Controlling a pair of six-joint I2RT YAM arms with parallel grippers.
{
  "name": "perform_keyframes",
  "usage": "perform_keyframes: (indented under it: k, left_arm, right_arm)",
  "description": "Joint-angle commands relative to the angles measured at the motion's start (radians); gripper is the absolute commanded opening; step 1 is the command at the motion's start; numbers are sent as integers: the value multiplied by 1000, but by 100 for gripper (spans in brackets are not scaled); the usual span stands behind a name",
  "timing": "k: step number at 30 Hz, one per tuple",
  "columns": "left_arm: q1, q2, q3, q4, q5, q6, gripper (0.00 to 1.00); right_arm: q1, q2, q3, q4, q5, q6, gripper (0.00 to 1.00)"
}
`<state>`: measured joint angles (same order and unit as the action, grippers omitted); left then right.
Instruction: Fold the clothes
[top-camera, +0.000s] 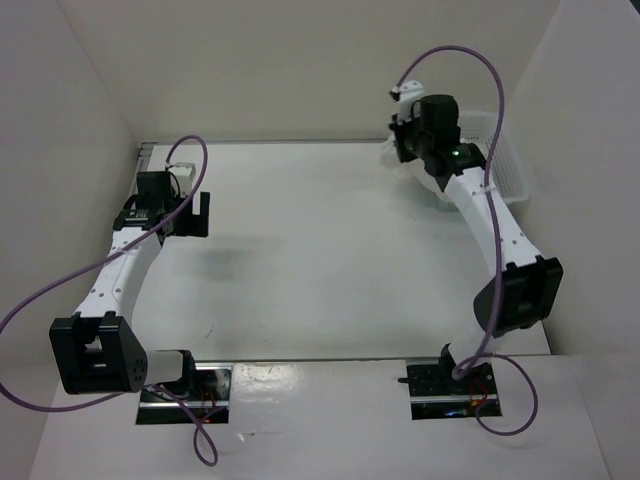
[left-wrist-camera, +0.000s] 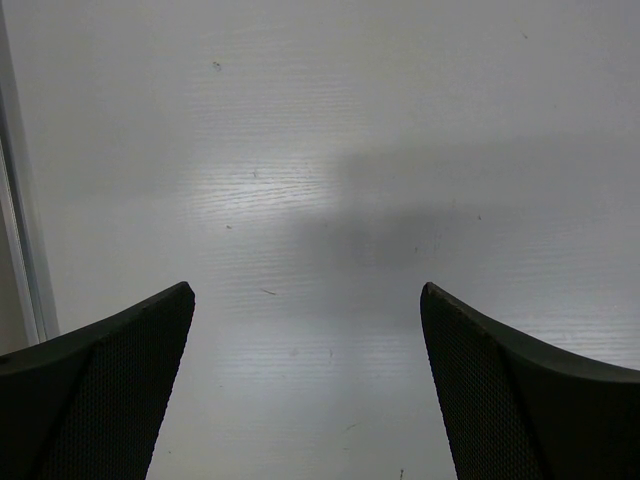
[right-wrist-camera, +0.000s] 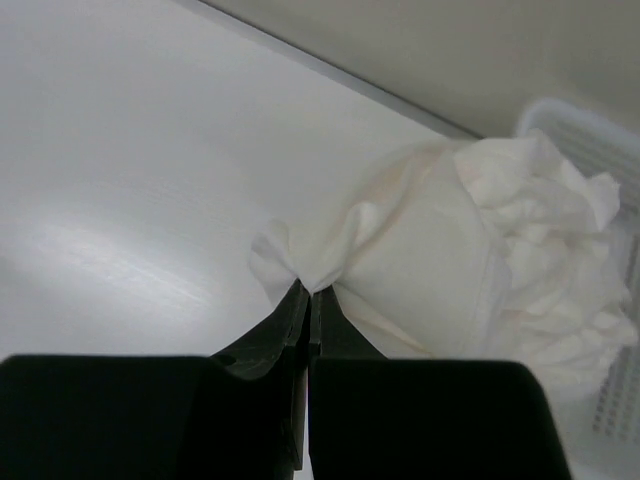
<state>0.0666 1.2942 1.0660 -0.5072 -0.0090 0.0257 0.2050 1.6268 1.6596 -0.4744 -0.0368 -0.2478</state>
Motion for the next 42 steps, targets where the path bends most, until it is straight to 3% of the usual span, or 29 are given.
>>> perform_keyframes:
  k: [1, 3, 8, 10, 12, 13, 14, 16, 22, 24, 28, 34, 38, 42]
  left_arm:
    - [-1, -27, -18, 26, 18, 6, 100]
    - [-1, -39, -18, 26, 18, 16, 100]
    - [-1, -49, -28, 26, 38, 25, 100]
    - [-1, -49, -28, 26, 49, 25, 100]
    - [-1, -49, -28, 26, 59, 36, 100]
    - [-1, -49, -28, 26, 60, 36, 100]
    - [-1, -49, -28, 26, 70, 36, 100]
    - [-1, -58, -28, 26, 108, 57, 100]
    - [-1, -99, -37, 16, 191, 108, 100]
    - [-1, -108, -37, 16, 192, 108, 100]
    - [-1, -128, -37, 6, 170, 118, 100]
    - [-103, -174, 20, -174, 164, 295, 100]
    - [-208, -101, 16, -328, 54, 420, 100]
    - [-306, -1, -52, -378, -35, 487, 100]
  right_arm:
    - [186, -212, -1, 8, -93, -43, 0]
    - [302, -293, -14, -7, -232, -62, 0]
    - [283, -346, 45, -142, -677, -122, 0]
    - [283, -392, -15, -150, -686, -136, 39]
    - [283, -412, -79, -127, -590, -145, 61]
    - [283, -430, -163, -72, -434, -145, 80]
    - [283, -430, -211, -43, -357, -157, 84]
    - [283, -458, -346, 34, -150, -171, 86]
    - [274, -564, -599, 201, 179, -245, 94]
    - [261, -573, -622, 269, 314, -284, 99]
    - [261, -573, -684, 450, 576, -341, 99]
    - [270, -653, -705, 231, 401, -217, 99]
    - [270, -740, -725, 120, 319, -190, 99]
    - [270, -826, -753, 51, 278, -169, 99]
